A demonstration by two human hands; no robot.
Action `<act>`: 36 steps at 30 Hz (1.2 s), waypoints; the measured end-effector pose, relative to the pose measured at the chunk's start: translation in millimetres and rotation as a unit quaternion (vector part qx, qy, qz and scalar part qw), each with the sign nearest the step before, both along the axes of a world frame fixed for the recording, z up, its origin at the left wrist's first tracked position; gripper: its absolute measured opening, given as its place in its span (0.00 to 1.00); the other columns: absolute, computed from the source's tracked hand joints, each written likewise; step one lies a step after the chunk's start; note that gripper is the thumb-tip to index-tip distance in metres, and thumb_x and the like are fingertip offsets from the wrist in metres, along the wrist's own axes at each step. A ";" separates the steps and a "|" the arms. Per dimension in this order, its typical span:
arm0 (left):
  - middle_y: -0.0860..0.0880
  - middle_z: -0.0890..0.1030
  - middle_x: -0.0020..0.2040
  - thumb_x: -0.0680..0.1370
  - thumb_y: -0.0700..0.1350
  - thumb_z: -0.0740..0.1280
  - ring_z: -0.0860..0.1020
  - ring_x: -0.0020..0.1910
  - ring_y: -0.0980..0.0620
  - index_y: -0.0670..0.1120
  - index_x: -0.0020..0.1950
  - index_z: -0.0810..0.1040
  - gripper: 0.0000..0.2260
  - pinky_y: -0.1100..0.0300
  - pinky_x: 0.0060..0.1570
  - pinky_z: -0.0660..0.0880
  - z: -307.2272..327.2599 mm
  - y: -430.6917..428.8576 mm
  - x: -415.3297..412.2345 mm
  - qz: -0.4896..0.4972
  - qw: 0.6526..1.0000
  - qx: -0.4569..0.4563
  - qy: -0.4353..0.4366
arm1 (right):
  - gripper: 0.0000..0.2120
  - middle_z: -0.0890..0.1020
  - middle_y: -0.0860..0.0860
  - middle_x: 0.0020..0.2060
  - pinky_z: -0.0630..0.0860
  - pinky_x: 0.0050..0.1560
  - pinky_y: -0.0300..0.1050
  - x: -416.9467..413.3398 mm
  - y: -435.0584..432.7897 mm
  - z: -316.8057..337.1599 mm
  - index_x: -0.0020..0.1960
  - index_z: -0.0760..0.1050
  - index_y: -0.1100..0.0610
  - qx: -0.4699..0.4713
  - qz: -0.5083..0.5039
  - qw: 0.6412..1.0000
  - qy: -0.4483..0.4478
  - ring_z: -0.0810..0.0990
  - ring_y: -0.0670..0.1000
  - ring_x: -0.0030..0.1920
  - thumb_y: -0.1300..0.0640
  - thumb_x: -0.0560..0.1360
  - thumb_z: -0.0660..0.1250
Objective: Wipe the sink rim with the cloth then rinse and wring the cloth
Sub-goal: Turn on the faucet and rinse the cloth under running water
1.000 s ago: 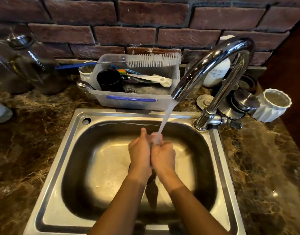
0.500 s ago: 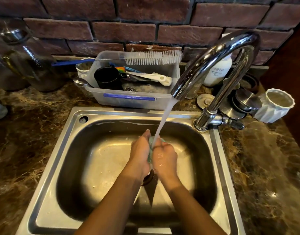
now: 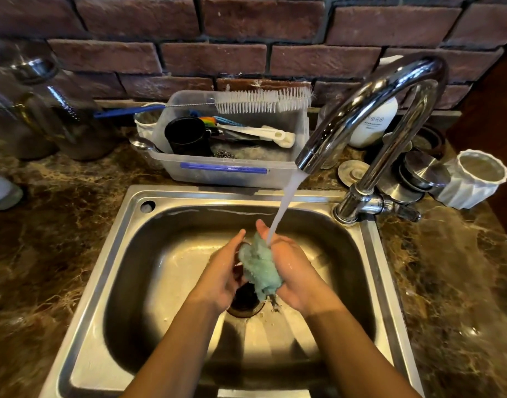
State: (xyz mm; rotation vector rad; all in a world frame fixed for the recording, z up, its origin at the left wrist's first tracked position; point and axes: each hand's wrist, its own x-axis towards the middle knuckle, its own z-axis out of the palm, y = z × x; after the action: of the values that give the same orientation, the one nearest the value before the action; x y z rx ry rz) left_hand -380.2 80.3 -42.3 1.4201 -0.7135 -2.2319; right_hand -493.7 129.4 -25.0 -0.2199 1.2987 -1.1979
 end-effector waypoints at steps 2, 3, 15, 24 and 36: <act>0.43 0.85 0.58 0.71 0.62 0.69 0.81 0.60 0.44 0.50 0.54 0.88 0.21 0.49 0.61 0.76 -5.2 10.0 1.3 0.016 1.000 0.011 0.000 | 0.13 0.86 0.54 0.39 0.79 0.57 0.51 2.7 -1.4 8.4 0.44 0.85 0.55 -0.029 0.014 0.999 0.010 0.85 0.53 0.46 0.46 0.77 0.70; 0.43 0.85 0.57 0.72 0.62 0.68 0.81 0.60 0.44 0.50 0.53 0.88 0.20 0.50 0.60 0.76 -5.8 13.2 0.7 0.031 0.999 0.024 0.004 | 0.13 0.86 0.55 0.41 0.80 0.58 0.51 4.2 -2.4 10.9 0.48 0.84 0.56 -0.036 0.020 0.998 0.046 0.86 0.53 0.48 0.46 0.77 0.70; 0.40 0.85 0.42 0.80 0.53 0.67 0.84 0.42 0.45 0.41 0.46 0.84 0.15 0.53 0.42 0.79 4.2 -5.9 -32.5 0.071 0.969 -0.141 -0.190 | 0.21 0.86 0.47 0.35 0.81 0.43 0.43 23.6 3.9 -3.1 0.41 0.82 0.47 -0.025 -0.004 0.987 0.156 0.85 0.48 0.41 0.34 0.78 0.60; 0.44 0.85 0.43 0.82 0.51 0.64 0.84 0.43 0.48 0.43 0.51 0.83 0.13 0.54 0.43 0.78 -0.5 -0.1 -37.1 0.096 0.990 -0.043 -0.089 | 0.11 0.84 0.49 0.41 0.78 0.41 0.41 14.5 -7.2 -24.6 0.43 0.80 0.50 0.043 -0.047 0.954 0.292 0.84 0.49 0.44 0.44 0.78 0.68; 0.44 0.82 0.39 0.83 0.50 0.63 0.81 0.38 0.50 0.40 0.50 0.83 0.15 0.59 0.37 0.75 -5.4 -2.2 -47.6 0.093 0.979 -0.113 -0.143 | 0.17 0.83 0.49 0.29 0.78 0.35 0.41 29.2 -4.0 -22.4 0.37 0.82 0.51 0.005 -0.121 0.961 0.248 0.84 0.46 0.34 0.43 0.79 0.66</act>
State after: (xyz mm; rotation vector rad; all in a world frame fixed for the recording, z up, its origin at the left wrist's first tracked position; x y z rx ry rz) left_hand -427.7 78.2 -47.8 1.6340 -0.8583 -1.7634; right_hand -464.5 125.4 -47.4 -0.3792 1.8088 -1.3959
